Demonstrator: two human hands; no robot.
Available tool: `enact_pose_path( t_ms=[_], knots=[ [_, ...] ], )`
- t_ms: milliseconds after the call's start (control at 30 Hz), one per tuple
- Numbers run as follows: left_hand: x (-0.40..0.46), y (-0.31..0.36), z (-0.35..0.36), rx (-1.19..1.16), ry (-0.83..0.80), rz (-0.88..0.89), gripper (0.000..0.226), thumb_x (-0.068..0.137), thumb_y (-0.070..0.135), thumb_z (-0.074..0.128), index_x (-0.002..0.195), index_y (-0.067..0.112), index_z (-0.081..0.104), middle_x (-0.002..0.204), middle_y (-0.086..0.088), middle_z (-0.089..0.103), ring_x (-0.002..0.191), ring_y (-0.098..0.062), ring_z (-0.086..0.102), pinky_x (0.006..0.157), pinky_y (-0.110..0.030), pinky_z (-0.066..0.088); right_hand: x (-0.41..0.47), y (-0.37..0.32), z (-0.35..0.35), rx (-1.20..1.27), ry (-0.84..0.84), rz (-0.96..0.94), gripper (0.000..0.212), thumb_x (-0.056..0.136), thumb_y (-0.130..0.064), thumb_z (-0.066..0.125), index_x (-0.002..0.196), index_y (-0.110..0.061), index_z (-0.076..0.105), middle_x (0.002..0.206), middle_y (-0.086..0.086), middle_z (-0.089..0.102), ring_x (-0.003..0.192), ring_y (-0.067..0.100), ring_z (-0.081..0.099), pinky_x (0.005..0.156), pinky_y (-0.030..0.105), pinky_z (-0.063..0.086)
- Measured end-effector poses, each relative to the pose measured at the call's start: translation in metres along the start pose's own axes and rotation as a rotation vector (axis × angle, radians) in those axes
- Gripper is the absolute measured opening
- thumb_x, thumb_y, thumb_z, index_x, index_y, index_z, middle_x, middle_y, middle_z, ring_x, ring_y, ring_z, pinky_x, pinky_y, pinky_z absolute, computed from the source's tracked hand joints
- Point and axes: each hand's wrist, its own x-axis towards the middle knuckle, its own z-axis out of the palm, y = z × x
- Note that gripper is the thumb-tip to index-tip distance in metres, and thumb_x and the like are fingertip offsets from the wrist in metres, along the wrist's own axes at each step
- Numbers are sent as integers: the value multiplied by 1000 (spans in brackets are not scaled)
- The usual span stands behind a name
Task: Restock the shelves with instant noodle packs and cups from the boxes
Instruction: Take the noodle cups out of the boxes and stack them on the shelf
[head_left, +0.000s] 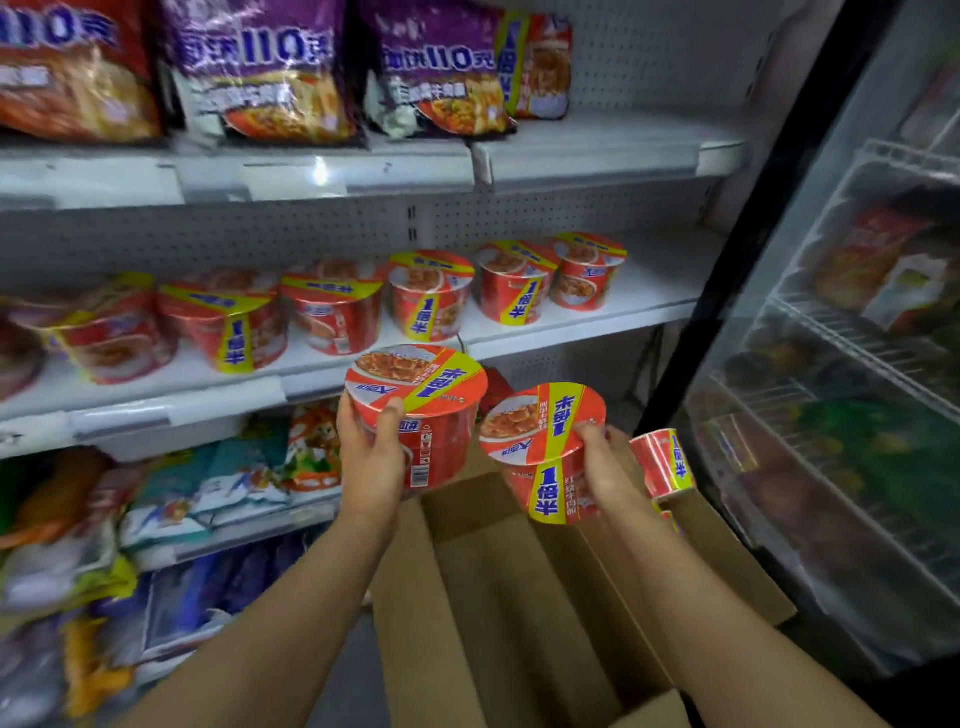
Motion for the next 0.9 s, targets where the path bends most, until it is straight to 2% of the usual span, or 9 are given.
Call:
enact_pose_path(
  t_ms=[100,233,367,467,533,600,700,800,900],
  knots=[
    [-2,12,-43,-8,57,13,54,97,38,49,145,35,26,125,0,53,103,-18,59,84,-42,52,-31,-14,28,18,-34,-43,39,92,-50,47,120,-22,51,109,4,64,82,18,62,77,33,51],
    [-6,23,-98,-35,131,31,57,95,38,51,146,34,26,132,-2,53,111,-22,58,96,-51,48,-70,-25,63,6,-97,-91,39,93,-48,46,121,-22,52,118,7,61,102,25,61,95,46,49],
    [-13,32,-151,-35,198,24,61,95,41,51,148,37,21,138,-1,48,113,-24,57,97,-52,47,-107,-34,97,37,-157,-112,46,89,-53,46,125,-24,50,120,7,60,100,26,61,91,48,51],
    [-20,40,-188,-52,246,55,60,94,42,52,147,37,23,140,0,48,118,-23,55,99,-52,46,-130,-40,122,88,-205,-110,43,91,-49,46,124,-22,51,112,9,62,84,23,61,63,30,49],
    [-24,47,-211,-67,270,72,60,94,42,53,146,38,25,142,2,46,122,-23,52,100,-53,44,-144,-47,138,85,-239,-113,45,91,-48,46,127,-22,50,114,11,62,82,24,61,55,24,43],
    [-26,55,-234,-71,298,81,59,94,41,52,147,37,25,142,2,46,122,-23,51,100,-54,44,-156,-55,157,94,-279,-129,50,89,-52,46,128,-21,49,115,11,63,90,26,64,66,33,53],
    [-27,65,-268,-76,363,110,59,95,40,52,147,35,25,142,-2,46,121,-26,52,99,-56,44,-170,-68,186,103,-362,-125,43,89,-53,47,118,-22,53,105,7,68,88,24,67,84,43,54],
    [-25,73,-299,-110,421,118,59,94,41,52,146,35,26,143,-2,45,120,-26,53,97,-57,45,-183,-83,212,104,-422,-136,36,89,-51,48,110,-23,54,101,5,67,87,24,66,85,45,54],
    [-20,82,-325,-108,488,114,55,97,40,48,147,36,24,137,1,47,112,-23,55,90,-46,48,-196,-100,238,119,-495,-129,35,89,-50,47,109,-22,55,98,5,66,85,23,64,80,40,52]
  ],
)
